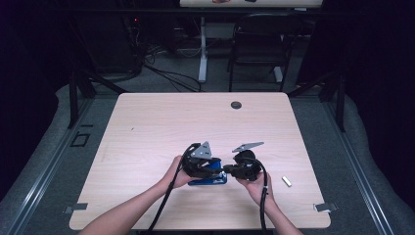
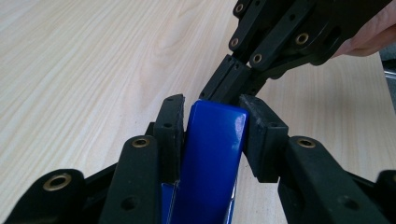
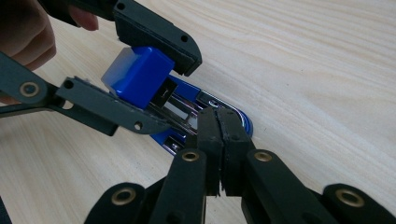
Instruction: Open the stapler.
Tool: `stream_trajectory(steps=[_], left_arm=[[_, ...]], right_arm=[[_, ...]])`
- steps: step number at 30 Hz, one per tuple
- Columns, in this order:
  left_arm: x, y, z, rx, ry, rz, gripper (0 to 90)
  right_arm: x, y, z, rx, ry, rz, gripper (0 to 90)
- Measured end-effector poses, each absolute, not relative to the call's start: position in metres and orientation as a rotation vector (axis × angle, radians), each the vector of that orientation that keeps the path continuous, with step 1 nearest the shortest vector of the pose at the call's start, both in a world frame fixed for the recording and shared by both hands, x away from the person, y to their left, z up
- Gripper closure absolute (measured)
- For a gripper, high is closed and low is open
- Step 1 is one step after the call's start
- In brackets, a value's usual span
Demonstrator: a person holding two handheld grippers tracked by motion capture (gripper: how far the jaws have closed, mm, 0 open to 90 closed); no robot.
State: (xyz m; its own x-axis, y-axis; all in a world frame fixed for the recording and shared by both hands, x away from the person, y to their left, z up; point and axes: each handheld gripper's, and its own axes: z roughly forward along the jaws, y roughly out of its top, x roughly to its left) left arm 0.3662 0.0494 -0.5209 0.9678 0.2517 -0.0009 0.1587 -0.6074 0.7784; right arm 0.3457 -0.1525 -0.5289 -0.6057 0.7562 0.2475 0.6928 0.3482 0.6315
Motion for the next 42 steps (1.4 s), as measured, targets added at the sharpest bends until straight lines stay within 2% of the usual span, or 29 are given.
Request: stream_trajectory(steps=[42], left_arm=[[0.365, 0.067, -0.514, 2.179, 0.310, 0.145, 62.9]], right_arm=[[0.352, -0.140, -0.535, 1.224, 2.519, 1.013, 90.0]])
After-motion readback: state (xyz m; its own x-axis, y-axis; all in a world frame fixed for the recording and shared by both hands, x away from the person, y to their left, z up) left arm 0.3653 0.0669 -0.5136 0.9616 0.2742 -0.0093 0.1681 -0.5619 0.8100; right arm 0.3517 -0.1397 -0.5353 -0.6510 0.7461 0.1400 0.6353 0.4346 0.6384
